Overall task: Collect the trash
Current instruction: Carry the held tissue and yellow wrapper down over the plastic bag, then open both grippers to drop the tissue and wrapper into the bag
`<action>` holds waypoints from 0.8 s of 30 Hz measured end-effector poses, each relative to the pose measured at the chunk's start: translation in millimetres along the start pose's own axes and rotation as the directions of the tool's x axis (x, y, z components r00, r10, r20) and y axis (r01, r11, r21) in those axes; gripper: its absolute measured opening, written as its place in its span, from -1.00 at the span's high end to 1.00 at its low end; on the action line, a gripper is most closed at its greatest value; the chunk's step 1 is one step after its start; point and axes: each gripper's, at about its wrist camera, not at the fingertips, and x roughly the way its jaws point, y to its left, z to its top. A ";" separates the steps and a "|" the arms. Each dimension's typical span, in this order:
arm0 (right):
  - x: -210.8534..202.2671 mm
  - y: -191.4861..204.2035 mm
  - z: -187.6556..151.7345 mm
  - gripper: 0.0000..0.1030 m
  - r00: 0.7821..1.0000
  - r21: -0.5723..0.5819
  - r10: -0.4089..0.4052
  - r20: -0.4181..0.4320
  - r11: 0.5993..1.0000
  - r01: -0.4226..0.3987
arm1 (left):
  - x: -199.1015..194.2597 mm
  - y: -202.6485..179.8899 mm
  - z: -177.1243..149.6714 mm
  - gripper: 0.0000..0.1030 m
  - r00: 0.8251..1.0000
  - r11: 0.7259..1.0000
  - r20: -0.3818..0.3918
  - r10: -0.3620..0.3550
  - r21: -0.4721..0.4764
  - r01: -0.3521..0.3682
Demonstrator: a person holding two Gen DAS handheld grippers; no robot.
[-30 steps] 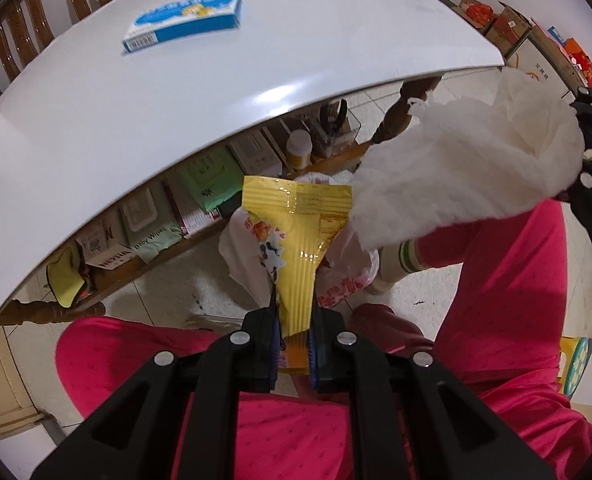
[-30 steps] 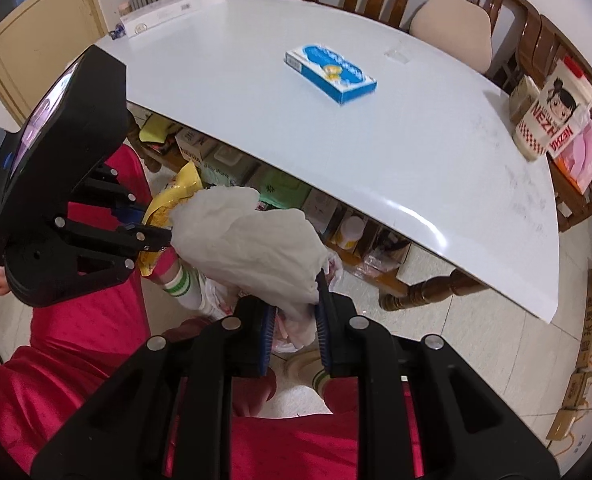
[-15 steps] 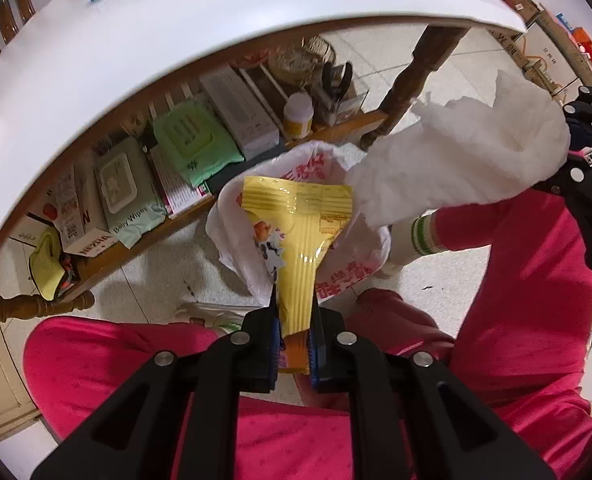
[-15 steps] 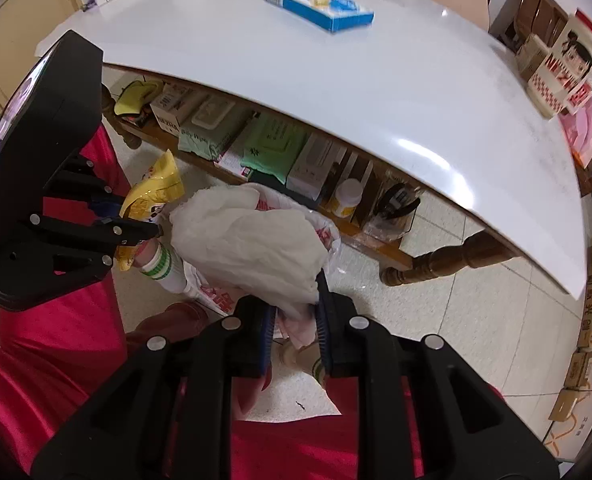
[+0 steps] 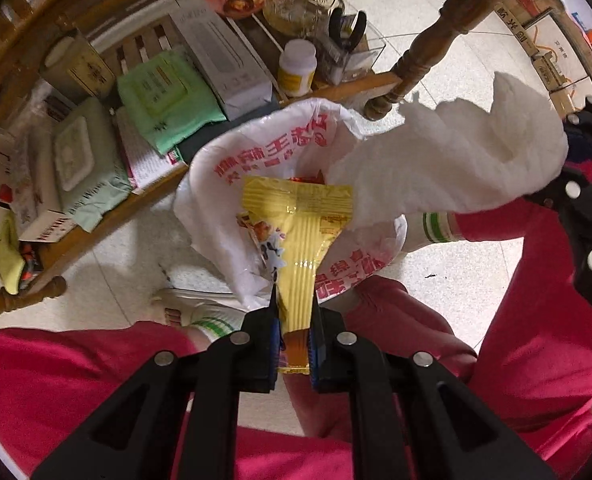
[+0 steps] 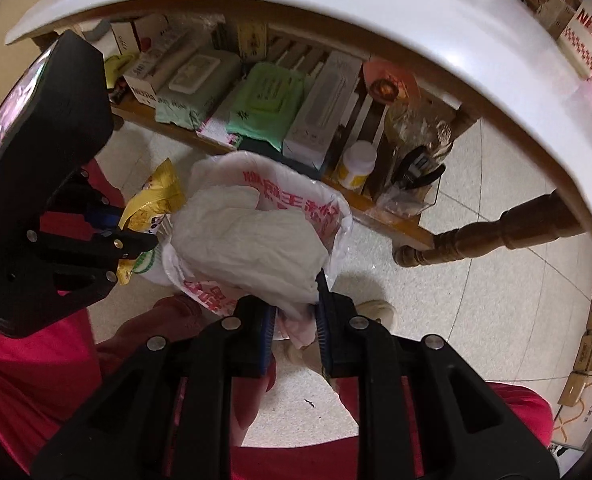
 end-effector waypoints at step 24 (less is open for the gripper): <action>152.7 -17.0 15.2 0.63 0.976 0.139 0.045 -0.212 0.990 -0.016 | 115.6 42.4 34.7 0.78 0.981 0.981 -0.173 -0.090 -0.186 0.057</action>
